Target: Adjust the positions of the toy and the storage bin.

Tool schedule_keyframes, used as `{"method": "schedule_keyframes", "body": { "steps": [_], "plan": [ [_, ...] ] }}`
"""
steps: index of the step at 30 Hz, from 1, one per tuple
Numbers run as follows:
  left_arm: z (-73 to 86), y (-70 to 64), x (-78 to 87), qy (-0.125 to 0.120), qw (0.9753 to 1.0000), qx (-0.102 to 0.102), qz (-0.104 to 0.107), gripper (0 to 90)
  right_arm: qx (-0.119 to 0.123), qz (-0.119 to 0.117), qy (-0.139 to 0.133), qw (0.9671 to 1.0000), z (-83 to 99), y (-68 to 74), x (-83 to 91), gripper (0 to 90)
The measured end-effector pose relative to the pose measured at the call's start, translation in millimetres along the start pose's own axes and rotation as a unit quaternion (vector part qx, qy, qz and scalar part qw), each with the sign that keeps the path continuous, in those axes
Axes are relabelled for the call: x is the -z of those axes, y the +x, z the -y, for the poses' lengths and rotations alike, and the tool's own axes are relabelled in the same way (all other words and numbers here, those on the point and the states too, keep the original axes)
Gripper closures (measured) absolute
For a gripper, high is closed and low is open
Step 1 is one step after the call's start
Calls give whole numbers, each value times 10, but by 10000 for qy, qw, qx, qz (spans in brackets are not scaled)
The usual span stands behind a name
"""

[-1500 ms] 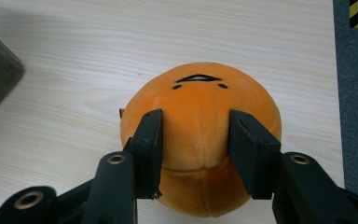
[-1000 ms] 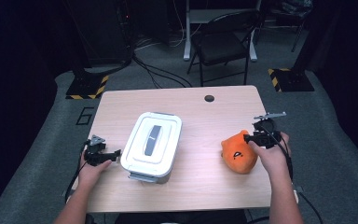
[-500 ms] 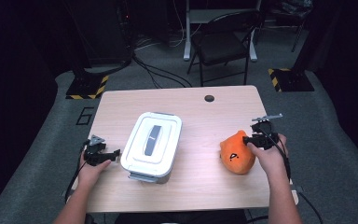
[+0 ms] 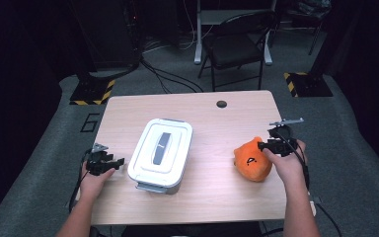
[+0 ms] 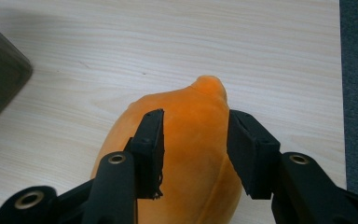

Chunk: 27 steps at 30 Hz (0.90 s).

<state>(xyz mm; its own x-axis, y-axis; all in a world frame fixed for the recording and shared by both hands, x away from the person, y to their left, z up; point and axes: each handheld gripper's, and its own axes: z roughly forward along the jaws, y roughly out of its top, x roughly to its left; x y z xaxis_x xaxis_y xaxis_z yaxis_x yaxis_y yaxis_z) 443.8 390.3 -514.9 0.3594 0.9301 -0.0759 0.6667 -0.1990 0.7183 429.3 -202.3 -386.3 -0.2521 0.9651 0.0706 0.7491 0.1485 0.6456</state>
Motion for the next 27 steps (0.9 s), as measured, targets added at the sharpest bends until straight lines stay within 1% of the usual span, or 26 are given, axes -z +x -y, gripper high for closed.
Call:
{"method": "schedule_keyframes", "body": {
  "steps": [2,4,6,8,9,11,15,17,18,19,21,22,25,27],
  "plan": [
    [-30,-9,28,-9,10000,32,-83,410,-36,10,3,10000,-25,-17,15,568],
    [-75,-20,82,-29,9999,117,-65,429,-28,-3,17,10000,-60,-26,31,568],
    [-118,-43,136,-42,9999,97,-104,434,-33,-24,13,10000,-87,-24,54,568],
    [-163,-75,197,-102,9998,167,-104,444,-39,-40,-46,10000,-82,-21,73,568],
    [-186,-87,232,-100,9998,186,-68,448,-13,-47,-93,9999,-75,-21,74,568],
    [-228,-116,295,-104,9997,207,-58,464,34,-67,-74,9999,-73,-18,77,567],
    [-301,-171,393,-89,9997,245,-40,464,20,-44,-115,9999,-67,-62,87,564],
    [-342,-190,441,-115,9997,229,-20,464,-20,-61,-105,9999,-54,-91,92,564],
    [-362,-201,465,-125,9997,229,-29,464,20,-59,-113,9999,-46,-112,93,563],
    [-384,-208,491,-130,9997,221,-20,464,-8,-57,-106,9999,-39,-119,96,563],
    [-427,-218,542,-171,9996,237,46,468,-24,-50,-104,9999,-22,-131,98,562],
    [-447,-234,565,-214,9994,266,39,469,-30,-69,-111,9999,-18,-134,99,562],
    [-501,-274,644,-255,9994,229,29,479,-55,-72,-112,9999,-14,-139,104,562],
    [-534,-310,691,-240,9996,158,12,491,-45,-53,-143,9999,-13,-143,107,561]
  ]
}}
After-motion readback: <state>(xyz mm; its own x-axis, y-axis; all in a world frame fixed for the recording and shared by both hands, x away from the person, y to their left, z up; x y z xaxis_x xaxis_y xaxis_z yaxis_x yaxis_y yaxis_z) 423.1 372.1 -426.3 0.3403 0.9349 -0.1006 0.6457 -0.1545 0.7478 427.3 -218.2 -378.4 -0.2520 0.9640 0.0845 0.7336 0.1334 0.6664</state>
